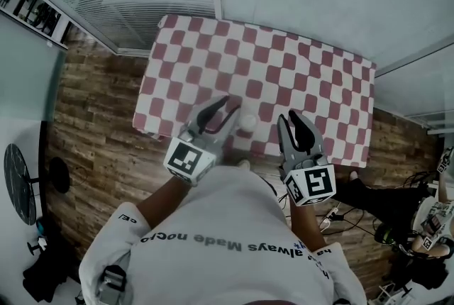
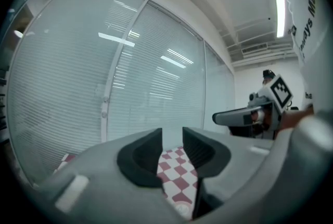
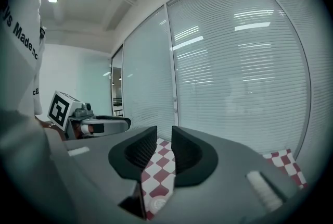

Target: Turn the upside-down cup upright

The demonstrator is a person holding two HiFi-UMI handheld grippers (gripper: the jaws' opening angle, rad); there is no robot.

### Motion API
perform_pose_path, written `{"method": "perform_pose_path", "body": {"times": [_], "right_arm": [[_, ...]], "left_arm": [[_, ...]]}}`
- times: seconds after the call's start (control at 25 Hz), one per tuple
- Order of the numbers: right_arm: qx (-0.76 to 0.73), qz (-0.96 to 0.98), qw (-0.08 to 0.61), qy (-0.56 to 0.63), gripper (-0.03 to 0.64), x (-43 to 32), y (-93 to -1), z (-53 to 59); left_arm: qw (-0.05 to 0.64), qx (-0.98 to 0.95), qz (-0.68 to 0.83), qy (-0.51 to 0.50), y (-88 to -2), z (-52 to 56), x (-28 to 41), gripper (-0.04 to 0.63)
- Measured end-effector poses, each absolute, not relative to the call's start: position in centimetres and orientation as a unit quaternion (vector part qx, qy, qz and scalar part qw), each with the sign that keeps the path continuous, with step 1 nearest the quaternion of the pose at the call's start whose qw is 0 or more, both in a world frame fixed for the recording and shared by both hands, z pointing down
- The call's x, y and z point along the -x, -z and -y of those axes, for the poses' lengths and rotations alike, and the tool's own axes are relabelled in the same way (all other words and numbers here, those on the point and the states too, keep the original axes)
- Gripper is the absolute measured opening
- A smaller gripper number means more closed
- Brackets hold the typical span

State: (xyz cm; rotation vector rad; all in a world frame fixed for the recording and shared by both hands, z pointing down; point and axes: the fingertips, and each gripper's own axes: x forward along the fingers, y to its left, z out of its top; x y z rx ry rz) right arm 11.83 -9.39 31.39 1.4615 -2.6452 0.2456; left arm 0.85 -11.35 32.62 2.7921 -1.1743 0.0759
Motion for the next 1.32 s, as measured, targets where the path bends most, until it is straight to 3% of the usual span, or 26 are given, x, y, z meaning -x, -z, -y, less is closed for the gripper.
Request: {"method": "perform_pose_path", "body": {"times": [1.32], "right_arm": [[-0.491,0.868,0.052,-0.054,0.086,-11.3,-28.7,8.3]], "left_arm": [[0.047,-0.916,0.397,-0.011,-30.7,10.7,-0.3,0.124]]}}
